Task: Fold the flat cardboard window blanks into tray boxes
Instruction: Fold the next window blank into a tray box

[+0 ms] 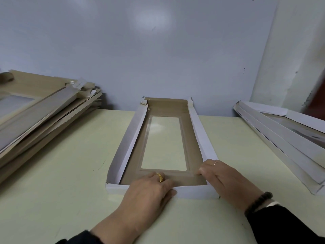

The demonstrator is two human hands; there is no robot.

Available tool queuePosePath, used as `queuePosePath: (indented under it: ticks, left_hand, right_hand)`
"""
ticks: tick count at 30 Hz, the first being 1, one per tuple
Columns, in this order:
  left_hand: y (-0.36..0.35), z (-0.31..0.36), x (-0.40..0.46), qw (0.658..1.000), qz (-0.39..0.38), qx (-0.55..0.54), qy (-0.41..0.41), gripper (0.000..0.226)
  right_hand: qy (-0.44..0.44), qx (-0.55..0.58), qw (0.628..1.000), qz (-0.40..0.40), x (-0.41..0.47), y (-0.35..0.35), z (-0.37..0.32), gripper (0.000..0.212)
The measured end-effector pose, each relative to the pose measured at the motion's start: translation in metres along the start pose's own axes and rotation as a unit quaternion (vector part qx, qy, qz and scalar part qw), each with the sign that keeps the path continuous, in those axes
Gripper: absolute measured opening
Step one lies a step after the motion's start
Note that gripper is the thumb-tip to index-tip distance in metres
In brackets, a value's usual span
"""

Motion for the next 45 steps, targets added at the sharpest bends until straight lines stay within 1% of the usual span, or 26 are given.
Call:
queuePosePath:
  ticks: [2, 4, 6, 9, 12, 16, 18, 20, 22, 24, 26, 27, 29, 30, 32, 35, 38, 40, 43, 45]
  left_hand:
    - [-0.001, 0.0, 0.0, 1.0, -0.014, -0.014, 0.011, 0.031]
    - [-0.003, 0.0, 0.0, 0.997, -0.049, -0.048, 0.027, 0.032]
    - [-0.008, -0.003, -0.002, 0.998, -0.031, -0.041, 0.036, 0.033]
    - [-0.012, -0.003, -0.001, 0.998, -0.047, -0.024, 0.037, 0.031]
    - [-0.014, -0.005, -0.001, 0.997, -0.055, -0.024, 0.04, 0.031]
    - [-0.013, -0.004, -0.001, 0.997, -0.061, -0.032, 0.038, 0.028]
    - [-0.01, -0.006, -0.001, 0.996, -0.061, -0.059, 0.029, 0.024]
    - [-0.007, -0.01, -0.003, 0.994, -0.06, -0.087, 0.017, 0.025]
    - [-0.002, -0.02, -0.006, 0.993, -0.054, -0.101, 0.016, 0.029]
    - [0.003, -0.034, -0.009, 0.997, -0.051, -0.063, 0.018, 0.039]
    - [0.004, -0.049, -0.013, 0.998, -0.068, 0.01, 0.013, 0.056]
    - [0.003, -0.056, -0.014, 0.996, -0.079, 0.029, 0.012, 0.066]
    - [0.002, -0.067, -0.017, 0.995, -0.093, 0.032, 0.01, 0.08]
    - [0.003, -0.069, -0.018, 0.995, -0.095, 0.027, 0.009, 0.082]
    - [0.007, -0.07, -0.018, 0.996, -0.081, 0.024, -0.002, 0.075]
    - [0.011, -0.07, -0.017, 0.997, -0.024, 0.068, -0.011, 0.057]
    - [0.013, -0.067, -0.019, 0.998, -0.004, 0.057, -0.009, 0.051]
    - [0.015, -0.069, -0.021, 0.999, 0.017, 0.035, 0.008, 0.053]
    - [0.014, -0.074, -0.024, 0.999, 0.041, -0.007, 0.032, 0.068]
    - [0.012, -0.077, -0.024, 0.997, 0.034, -0.045, 0.048, 0.075]
  right_hand:
    - [0.023, -0.027, 0.999, 0.012, -0.001, 0.002, -0.003, 0.036]
    - [0.044, -0.032, 0.998, 0.027, -0.004, 0.002, -0.006, 0.041]
    - [0.067, -0.035, 0.996, 0.055, -0.008, 0.004, -0.009, 0.05]
    - [0.109, -0.084, 0.984, 0.115, -0.013, 0.008, -0.016, 0.051]
    - [0.131, -0.138, 0.97, 0.153, -0.017, 0.01, -0.02, 0.054]
    - [0.149, -0.178, 0.955, 0.183, -0.02, 0.009, -0.024, 0.048]
    - [0.149, -0.192, 0.951, 0.191, -0.021, 0.006, -0.026, 0.042]
    - [0.144, -0.196, 0.952, 0.185, -0.022, 0.002, -0.024, 0.038]
    - [0.137, -0.205, 0.952, 0.181, -0.021, 0.001, -0.02, 0.038]
    - [0.127, -0.221, 0.949, 0.187, -0.021, 0.004, -0.013, 0.04]
    - [0.114, -0.229, 0.948, 0.19, -0.021, 0.008, -0.006, 0.042]
    - [0.108, -0.233, 0.947, 0.195, -0.021, 0.01, -0.003, 0.043]
    - [0.099, -0.238, 0.945, 0.203, -0.022, 0.01, -0.001, 0.044]
    - [0.098, -0.239, 0.944, 0.205, -0.022, 0.009, -0.002, 0.044]
    - [0.098, -0.242, 0.943, 0.208, -0.021, 0.008, -0.002, 0.044]
    - [0.09, -0.235, 0.946, 0.205, -0.021, 0.008, 0.0, 0.044]
    - [0.085, -0.225, 0.951, 0.195, -0.021, 0.007, 0.001, 0.043]
    - [0.085, -0.218, 0.954, 0.187, -0.021, 0.008, 0.0, 0.043]
    - [0.07, -0.197, 0.958, 0.194, -0.021, 0.009, 0.0, 0.045]
    - [0.065, -0.174, 0.963, 0.195, -0.022, 0.008, 0.001, 0.045]
Point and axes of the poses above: each hand's wrist, its own x-axis towards the middle knuckle, its own y-axis out of the back of the hand, z = x × y, the point moved 5 cm from there along x, towards the middle knuckle, and after that the axes turned 7 degrees about -z, right-handed, at the moved point
